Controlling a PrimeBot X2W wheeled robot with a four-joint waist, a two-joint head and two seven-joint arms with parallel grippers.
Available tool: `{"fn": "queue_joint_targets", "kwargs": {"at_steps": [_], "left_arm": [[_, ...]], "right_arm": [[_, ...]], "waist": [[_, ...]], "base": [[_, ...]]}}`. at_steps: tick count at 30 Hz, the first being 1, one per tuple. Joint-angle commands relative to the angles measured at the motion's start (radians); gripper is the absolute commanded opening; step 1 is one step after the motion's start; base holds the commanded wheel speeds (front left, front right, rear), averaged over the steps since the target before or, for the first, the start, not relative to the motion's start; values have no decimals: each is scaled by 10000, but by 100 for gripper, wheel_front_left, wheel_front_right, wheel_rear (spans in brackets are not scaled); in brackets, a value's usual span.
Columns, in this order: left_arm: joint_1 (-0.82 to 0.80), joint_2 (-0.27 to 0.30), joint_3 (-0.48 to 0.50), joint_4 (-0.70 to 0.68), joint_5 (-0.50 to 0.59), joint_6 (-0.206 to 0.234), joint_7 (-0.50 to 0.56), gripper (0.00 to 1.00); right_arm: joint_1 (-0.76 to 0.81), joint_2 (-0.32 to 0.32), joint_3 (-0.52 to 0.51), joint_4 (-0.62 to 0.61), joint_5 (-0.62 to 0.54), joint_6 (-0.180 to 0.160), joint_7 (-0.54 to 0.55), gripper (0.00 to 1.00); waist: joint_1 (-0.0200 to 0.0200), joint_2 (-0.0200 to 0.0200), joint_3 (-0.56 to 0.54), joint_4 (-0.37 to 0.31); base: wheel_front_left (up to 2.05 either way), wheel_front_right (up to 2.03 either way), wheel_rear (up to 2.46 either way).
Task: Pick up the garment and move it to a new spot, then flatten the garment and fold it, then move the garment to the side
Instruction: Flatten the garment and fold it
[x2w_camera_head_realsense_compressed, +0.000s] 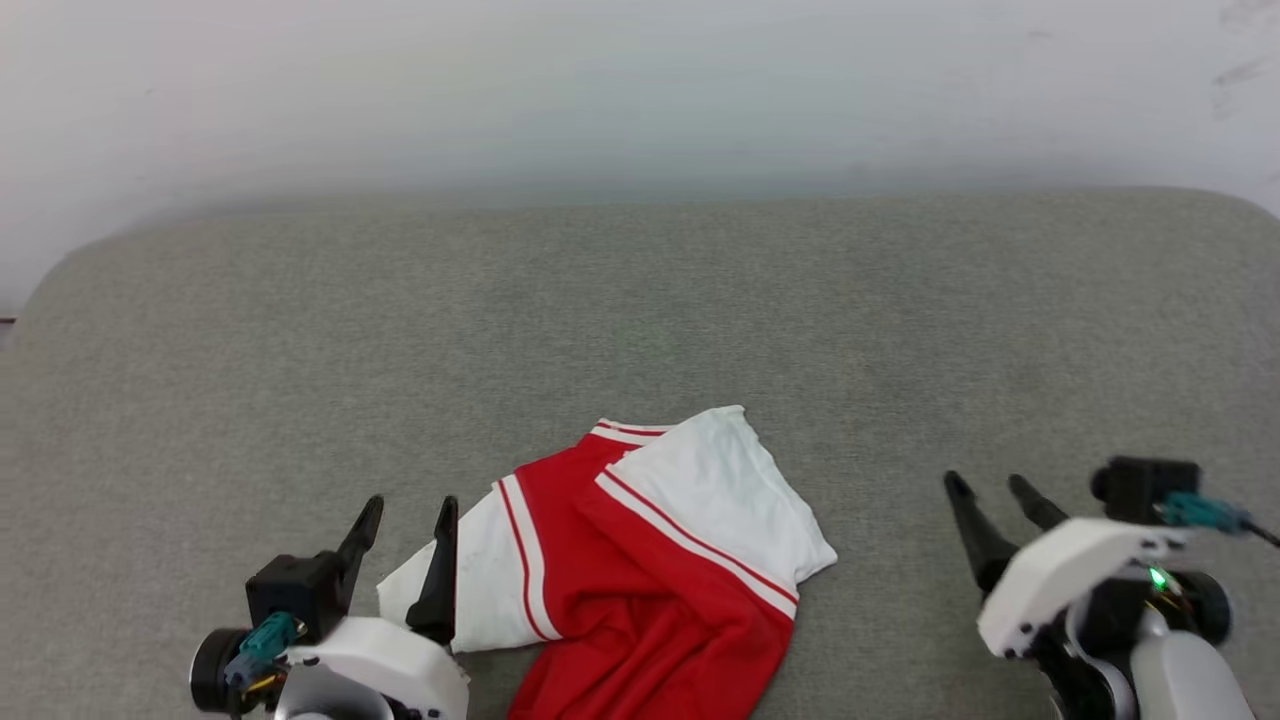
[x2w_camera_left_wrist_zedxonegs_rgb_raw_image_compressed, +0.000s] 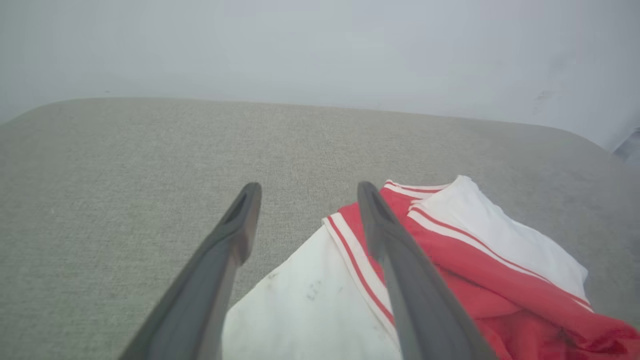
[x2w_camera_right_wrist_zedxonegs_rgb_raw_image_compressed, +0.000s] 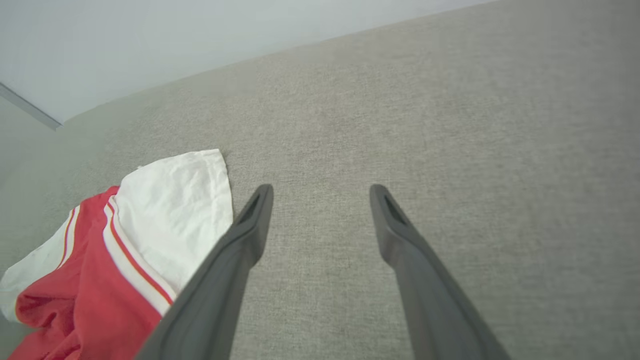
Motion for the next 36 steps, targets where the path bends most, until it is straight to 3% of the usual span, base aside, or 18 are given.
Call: {"fn": "queue_joint_targets", "kwargs": {"at_steps": [1,14,20,28,29,31,36], "left_arm": [[-178,-22,9,-277,160,50,-44,100],[-574,-127,-347,-970,476,143,236,100],[-614,-168,-396,-890,413,146,256,100],[-728,-248,-480,-743,360,78,219,100],[-735,-260,-487,-718,359,74,217,100],[-748,-281,-498,-666,328,62,215,100],[-604,-311,-523,-481,198,15,242,100]], "right_arm": [[-639,-103,307,481,214,-4,490,100],[-4064,-975,3239,3774,1409,-5,3707,100],[-4836,-1221,4383,5011,1649,-5,3845,100],[-4948,-979,5929,6935,2170,-4,3668,100],[-4867,-909,6142,7137,2307,-1,3866,88],[-4786,-853,6421,7326,2583,13,3950,0],[-5359,-1352,6166,6981,3135,-10,2532,0]], "waist": [[0,0,57,270],[0,0,593,1250],[0,0,747,1421],[0,0,916,1492],[0,0,923,1503],[0,0,921,1514],[0,0,790,1535]], "base": [[0,0,0],[0,0,0],[0,0,0],[0,0,0],[0,0,0],[0,0,0],[0,0,0]]}}
